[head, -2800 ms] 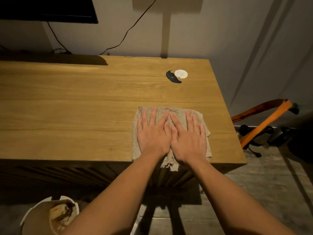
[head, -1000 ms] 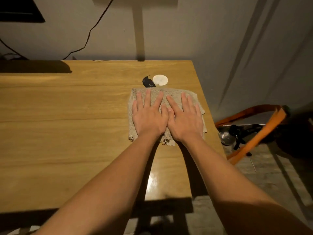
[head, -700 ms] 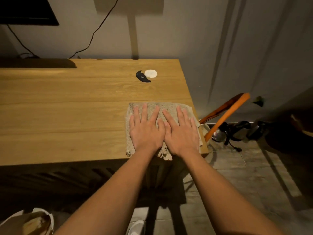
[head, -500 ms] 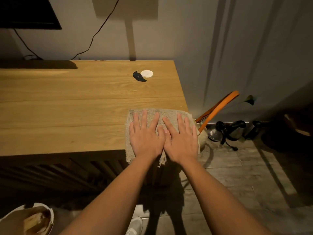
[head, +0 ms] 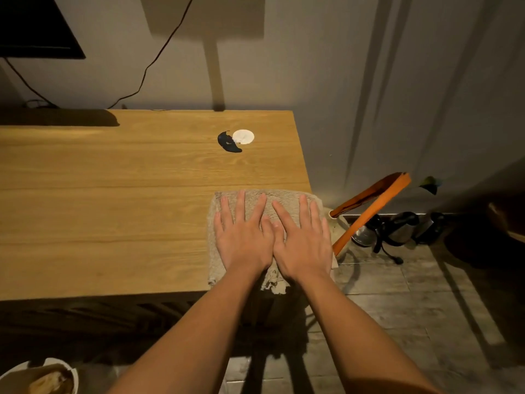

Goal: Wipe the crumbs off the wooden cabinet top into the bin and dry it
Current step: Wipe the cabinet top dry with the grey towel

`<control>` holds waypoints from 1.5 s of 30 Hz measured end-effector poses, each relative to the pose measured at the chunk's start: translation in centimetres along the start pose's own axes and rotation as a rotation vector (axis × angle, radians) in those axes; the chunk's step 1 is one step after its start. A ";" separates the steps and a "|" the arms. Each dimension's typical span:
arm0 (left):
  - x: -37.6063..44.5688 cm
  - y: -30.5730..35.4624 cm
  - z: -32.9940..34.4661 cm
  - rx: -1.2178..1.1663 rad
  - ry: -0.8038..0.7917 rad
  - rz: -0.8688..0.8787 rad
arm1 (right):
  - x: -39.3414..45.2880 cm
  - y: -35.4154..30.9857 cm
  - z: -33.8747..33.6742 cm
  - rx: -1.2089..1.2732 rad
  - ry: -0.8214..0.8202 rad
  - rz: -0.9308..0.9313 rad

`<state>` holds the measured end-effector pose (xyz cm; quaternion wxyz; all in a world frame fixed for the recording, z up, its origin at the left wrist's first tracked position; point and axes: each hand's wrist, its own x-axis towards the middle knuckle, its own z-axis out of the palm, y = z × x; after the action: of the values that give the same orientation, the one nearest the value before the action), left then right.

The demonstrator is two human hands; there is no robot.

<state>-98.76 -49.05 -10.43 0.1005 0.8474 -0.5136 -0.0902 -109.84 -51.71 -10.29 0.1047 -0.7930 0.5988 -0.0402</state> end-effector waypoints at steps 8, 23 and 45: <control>7.2 1.8 0.2 -0.019 0.001 -0.021 | 7.6 0.2 -0.3 0.064 0.008 -0.007; 24.1 5.6 0.5 -0.030 0.022 -0.095 | 25.5 -0.4 -1.2 0.217 0.007 -0.017; 32.4 7.2 0.5 -0.044 0.033 -0.046 | 33.9 -0.5 -1.7 0.284 -0.024 -0.047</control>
<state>-90.23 -81.07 -10.65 0.1255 0.8579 -0.4901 -0.0897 -100.21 -84.26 -10.60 0.2221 -0.7844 0.5670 -0.1173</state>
